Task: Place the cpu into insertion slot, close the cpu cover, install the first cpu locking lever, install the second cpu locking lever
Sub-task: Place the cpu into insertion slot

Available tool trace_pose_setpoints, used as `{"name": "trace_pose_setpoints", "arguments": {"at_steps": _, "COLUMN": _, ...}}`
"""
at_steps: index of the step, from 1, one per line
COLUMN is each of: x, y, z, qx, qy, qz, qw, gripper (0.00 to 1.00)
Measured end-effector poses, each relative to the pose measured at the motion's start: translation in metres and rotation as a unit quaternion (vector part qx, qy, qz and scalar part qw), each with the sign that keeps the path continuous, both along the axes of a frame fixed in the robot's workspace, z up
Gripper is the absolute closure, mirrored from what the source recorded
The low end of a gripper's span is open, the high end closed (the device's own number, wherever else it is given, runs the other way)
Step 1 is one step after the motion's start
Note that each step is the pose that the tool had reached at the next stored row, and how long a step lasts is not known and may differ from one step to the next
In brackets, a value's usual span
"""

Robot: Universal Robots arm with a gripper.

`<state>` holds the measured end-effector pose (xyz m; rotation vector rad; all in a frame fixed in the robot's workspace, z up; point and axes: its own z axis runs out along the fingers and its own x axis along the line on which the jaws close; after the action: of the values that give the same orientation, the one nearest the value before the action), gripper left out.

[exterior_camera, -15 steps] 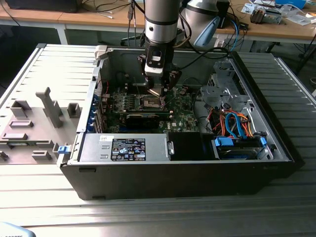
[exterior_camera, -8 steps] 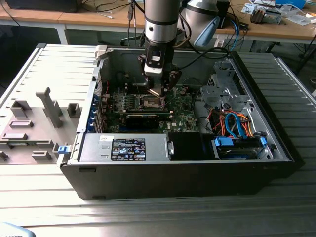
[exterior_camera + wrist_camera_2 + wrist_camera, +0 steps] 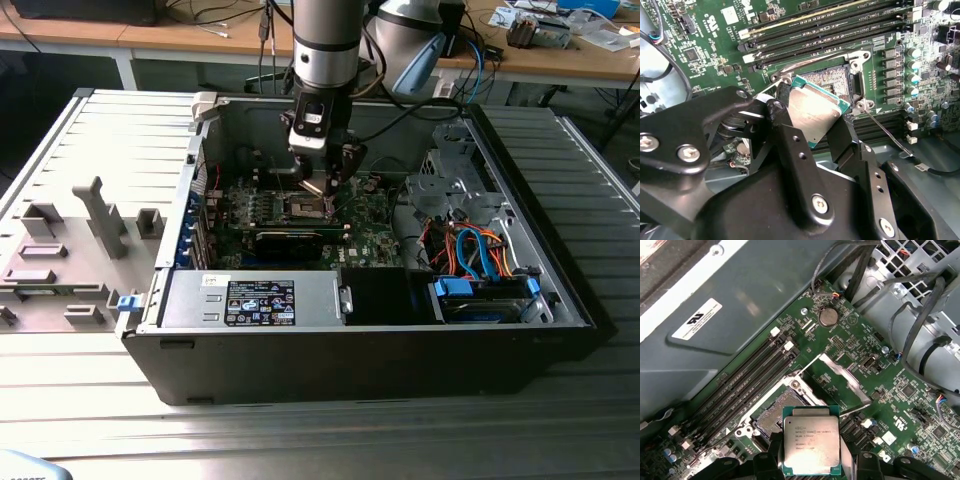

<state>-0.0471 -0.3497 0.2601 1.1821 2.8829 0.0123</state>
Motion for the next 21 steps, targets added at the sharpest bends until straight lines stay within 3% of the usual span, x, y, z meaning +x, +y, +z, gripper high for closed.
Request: {"name": "trace_pose_setpoints", "arguments": {"at_steps": 21, "x": 0.0000, "y": 0.0000, "z": -0.0010, "qx": 0.0000, "qy": 0.0000, "qz": -0.043, "qw": 0.99908, "gripper": 0.45}}
